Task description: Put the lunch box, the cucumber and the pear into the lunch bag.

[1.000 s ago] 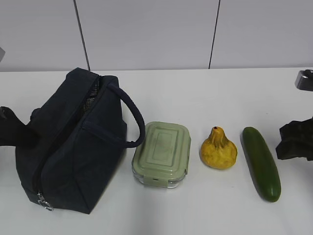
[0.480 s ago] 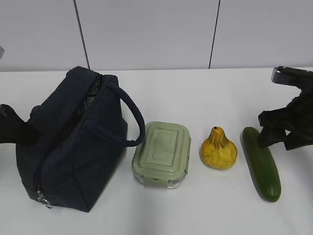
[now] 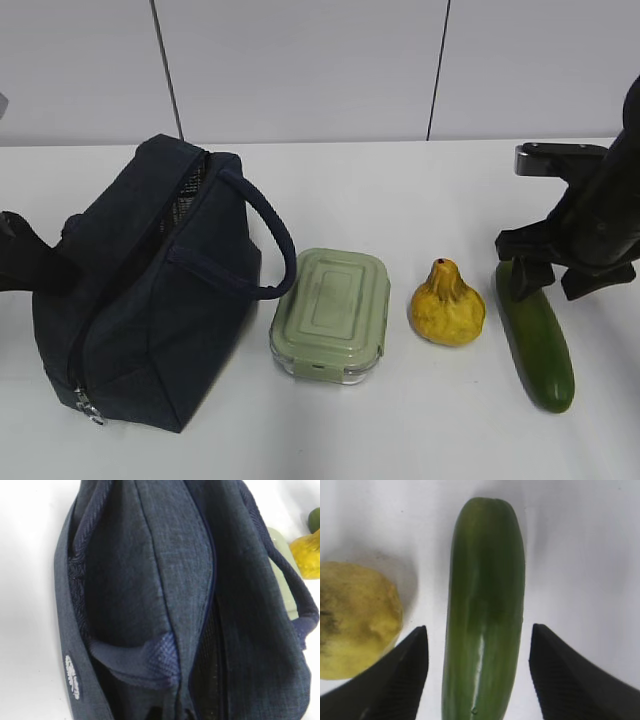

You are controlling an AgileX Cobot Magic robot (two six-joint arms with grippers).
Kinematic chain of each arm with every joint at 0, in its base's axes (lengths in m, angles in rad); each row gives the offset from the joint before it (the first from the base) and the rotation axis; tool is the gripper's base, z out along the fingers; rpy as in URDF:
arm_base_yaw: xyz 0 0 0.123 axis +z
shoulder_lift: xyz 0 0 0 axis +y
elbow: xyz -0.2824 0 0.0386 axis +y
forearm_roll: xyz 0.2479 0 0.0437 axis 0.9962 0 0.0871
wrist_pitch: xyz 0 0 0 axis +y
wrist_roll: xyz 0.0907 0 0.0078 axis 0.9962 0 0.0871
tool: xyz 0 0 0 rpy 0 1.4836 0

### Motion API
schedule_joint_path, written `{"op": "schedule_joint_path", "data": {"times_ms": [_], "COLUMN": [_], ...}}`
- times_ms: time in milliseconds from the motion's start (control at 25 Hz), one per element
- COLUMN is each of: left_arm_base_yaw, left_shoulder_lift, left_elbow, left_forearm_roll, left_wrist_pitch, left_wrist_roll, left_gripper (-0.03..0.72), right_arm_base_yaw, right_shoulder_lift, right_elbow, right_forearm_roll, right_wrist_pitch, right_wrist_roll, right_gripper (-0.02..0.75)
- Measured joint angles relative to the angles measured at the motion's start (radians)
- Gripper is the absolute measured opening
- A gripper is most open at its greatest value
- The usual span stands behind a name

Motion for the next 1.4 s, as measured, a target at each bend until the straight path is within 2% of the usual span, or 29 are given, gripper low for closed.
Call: {"op": "schedule_joint_path", "data": {"times_ms": [600, 760, 1000, 1080, 1200, 1400], "left_arm_base_yaw": [0.0, 0.0, 0.0, 0.0, 0.0, 0.0], "left_shoulder_lift": [0.0, 0.0, 0.0, 0.0, 0.0, 0.0], "left_elbow": [0.0, 0.0, 0.0, 0.0, 0.0, 0.0], "left_forearm_roll": [0.0, 0.0, -0.003, -0.006, -0.019, -0.041], "left_wrist_pitch": [-0.016, -0.017, -0.017, -0.017, -0.017, -0.018], "left_wrist_roll": [0.0, 0.0, 0.0, 0.0, 0.0, 0.0], "left_gripper": [0.003, 0.003, 0.003, 0.003, 0.003, 0.003], "right_arm_base_yaw": [0.014, 0.014, 0.014, 0.014, 0.046, 0.213], "right_shoulder_lift": [0.148, 0.141, 0.006, -0.059, -0.154, -0.177], "right_elbow": [-0.029, -0.032, -0.064, -0.103, -0.171, -0.304], "right_forearm_roll": [-0.014, -0.044, -0.047, 0.008, 0.167, 0.441], "right_wrist_pitch": [0.033, 0.045, 0.085, 0.099, 0.113, 0.101], "right_wrist_roll": [0.015, 0.015, 0.015, 0.001, -0.088, -0.212], "right_gripper": [0.477, 0.416, 0.41, 0.41, 0.41, 0.41]}}
